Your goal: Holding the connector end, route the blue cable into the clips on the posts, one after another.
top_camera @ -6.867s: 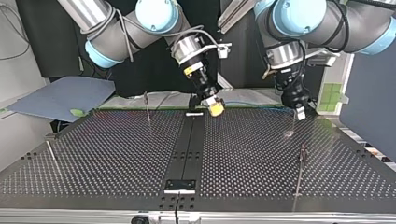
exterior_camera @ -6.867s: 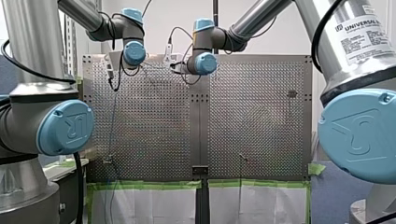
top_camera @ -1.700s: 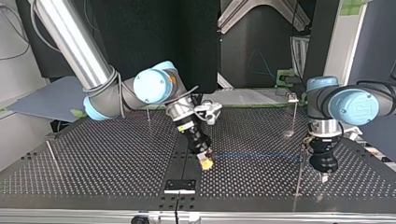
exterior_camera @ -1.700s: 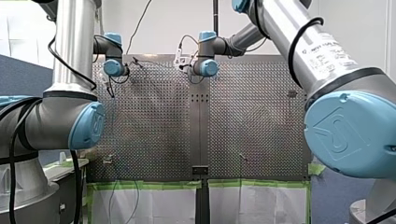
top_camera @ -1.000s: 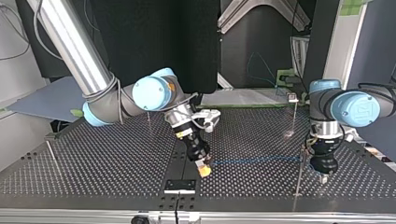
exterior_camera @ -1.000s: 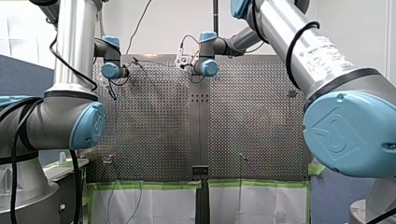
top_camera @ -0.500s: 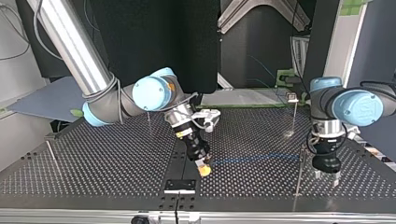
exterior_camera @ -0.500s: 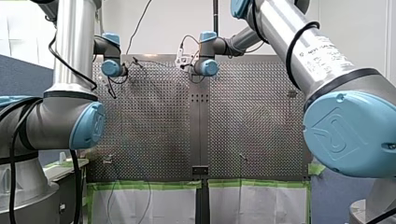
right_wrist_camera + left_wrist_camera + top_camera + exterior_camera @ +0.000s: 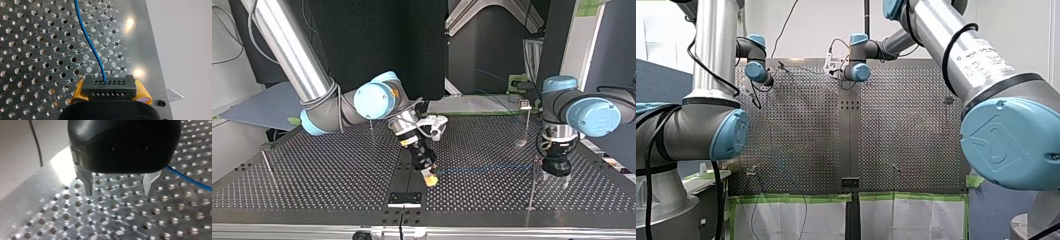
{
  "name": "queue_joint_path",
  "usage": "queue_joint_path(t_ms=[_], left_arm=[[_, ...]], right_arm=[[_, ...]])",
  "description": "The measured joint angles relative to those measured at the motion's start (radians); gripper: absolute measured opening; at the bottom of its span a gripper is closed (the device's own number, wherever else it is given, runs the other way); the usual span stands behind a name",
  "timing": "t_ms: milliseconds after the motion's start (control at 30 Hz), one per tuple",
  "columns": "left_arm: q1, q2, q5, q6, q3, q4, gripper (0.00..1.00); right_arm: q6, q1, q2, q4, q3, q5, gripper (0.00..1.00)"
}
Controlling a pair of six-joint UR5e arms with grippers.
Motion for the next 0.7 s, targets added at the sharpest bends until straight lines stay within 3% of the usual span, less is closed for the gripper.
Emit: queue_joint_path(t_ms=[300,700], left_arm=[[-0.006,0.026,0.024,0.033,-0.037,-0.083,1.00],[-0.021,0.132,0.053,0.029,-0.154,-0.187,1.00]], right_arm=[[0.000,-0.001,0.000,0.005,0.000,0.000,0.00],[0.004,-0.001,0.000,0.006,0.001,0.000,0.00]])
